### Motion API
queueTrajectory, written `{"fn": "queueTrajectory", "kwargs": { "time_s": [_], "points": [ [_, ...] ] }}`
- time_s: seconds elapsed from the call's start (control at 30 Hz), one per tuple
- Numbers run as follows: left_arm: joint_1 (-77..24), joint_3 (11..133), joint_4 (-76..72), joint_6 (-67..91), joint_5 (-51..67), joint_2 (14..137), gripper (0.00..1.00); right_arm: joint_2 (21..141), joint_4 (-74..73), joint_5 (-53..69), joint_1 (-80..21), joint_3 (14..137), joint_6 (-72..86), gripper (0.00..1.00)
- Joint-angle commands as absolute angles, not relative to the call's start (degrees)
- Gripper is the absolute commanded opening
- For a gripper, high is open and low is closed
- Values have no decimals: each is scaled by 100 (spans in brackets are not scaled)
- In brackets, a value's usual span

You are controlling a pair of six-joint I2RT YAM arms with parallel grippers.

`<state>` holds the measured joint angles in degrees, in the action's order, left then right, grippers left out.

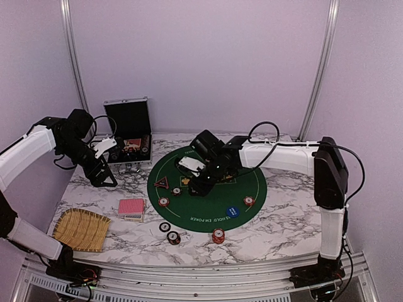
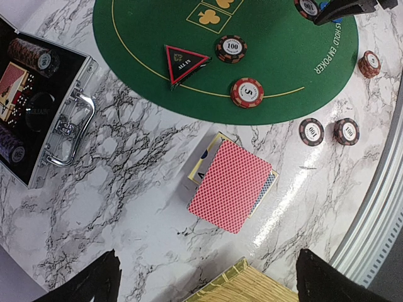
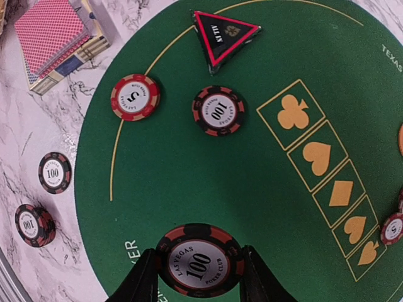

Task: Distribute texas hold em gaming equipment
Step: Place the poker chips pile in the big blind area.

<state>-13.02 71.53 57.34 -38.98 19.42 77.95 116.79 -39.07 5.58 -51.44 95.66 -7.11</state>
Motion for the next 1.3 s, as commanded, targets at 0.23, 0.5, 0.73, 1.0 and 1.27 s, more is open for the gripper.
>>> {"fn": "queueTrajectory", "kwargs": {
  "time_s": [0.23,0.5,0.73,1.0,1.27],
  "points": [
    [-1274,7312,5897,-3921,1967,7835,99,12232,-3660,-420,-3620,10409,-179,0],
    [-1274,7318,5897,-3927,1978,7871,99,13194,-3529,-661,-2805,11241,31,0],
    [-1274,7355,5897,-3953,1983,7934,99,13870,-3516,-817,-2501,11842,305,0],
    [-1274,7351,5897,-3973,1990,8027,99,14107,-3542,-671,-2382,12016,337,16],
    [-1274,7379,5897,-3973,2017,8041,99,13926,-3729,-555,-2377,12104,260,66]
  ]
}}
